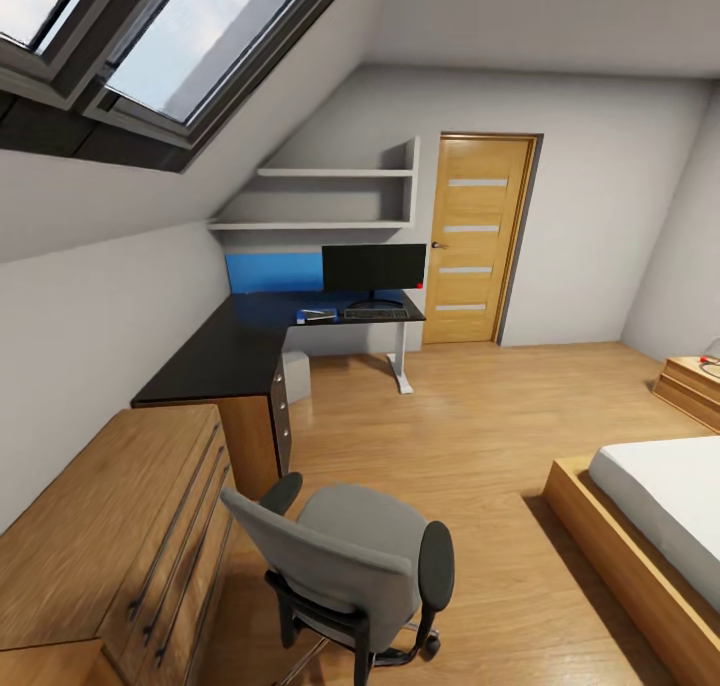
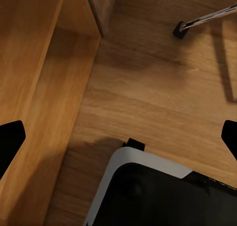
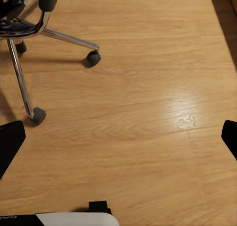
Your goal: In the bedroom, organize the workspace by keeping the computer under the desk, ensuring the monitor is on the desk, placing the keyboard on the desk next to the monitor, placing the mouse on the desk next to the keyboard, moving the folder from the swivel chair onto the desk next to the mouse, stacking the notebook on top of the folder with the pen on top of the notebook, and positioning the swivel chair next to the desk.
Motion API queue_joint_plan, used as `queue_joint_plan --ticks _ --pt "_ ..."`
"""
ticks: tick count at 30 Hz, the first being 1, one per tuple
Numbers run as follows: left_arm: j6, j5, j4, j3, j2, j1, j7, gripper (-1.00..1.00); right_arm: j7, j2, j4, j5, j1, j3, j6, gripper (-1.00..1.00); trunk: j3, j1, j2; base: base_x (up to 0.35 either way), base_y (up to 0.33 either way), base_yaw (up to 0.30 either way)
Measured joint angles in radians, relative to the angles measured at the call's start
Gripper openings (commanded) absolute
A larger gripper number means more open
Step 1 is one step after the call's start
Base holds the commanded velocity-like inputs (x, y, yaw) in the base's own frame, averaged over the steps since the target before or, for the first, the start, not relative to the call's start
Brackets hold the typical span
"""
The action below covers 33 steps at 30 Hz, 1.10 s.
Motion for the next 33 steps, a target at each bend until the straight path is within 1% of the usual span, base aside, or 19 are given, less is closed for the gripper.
queue_joint_plan --ticks 10,21,26,33 --pt "0.000 0.000 0.000 0.000 -0.001 0.000 0.004 1.00 0.000 -0.001 -0.029 -0.003 0.000 -0.003 -0.006 1.00 -0.032 0.038 -0.070 0.000 0.000 0.000" --pt "0.000 0.000 0.000 0.000 -0.001 0.000 0.006 1.00 0.000 -0.001 -0.029 -0.004 0.000 -0.003 -0.009 1.00 -0.066 0.081 -0.147 -0.003 0.000 0.000" --pt "0.000 0.000 0.000 0.000 -0.001 0.000 0.006 1.00 0.000 -0.001 -0.026 -0.002 0.000 -0.001 -0.009 1.00 -0.082 0.100 -0.183 -0.171 0.000 0.000" --pt "0.000 0.001 0.000 0.000 0.000 0.000 0.006 1.00 0.000 -0.001 -0.025 -0.002 0.000 -0.002 -0.010 1.00 -0.104 0.127 -0.232 -0.035 0.000 0.000"
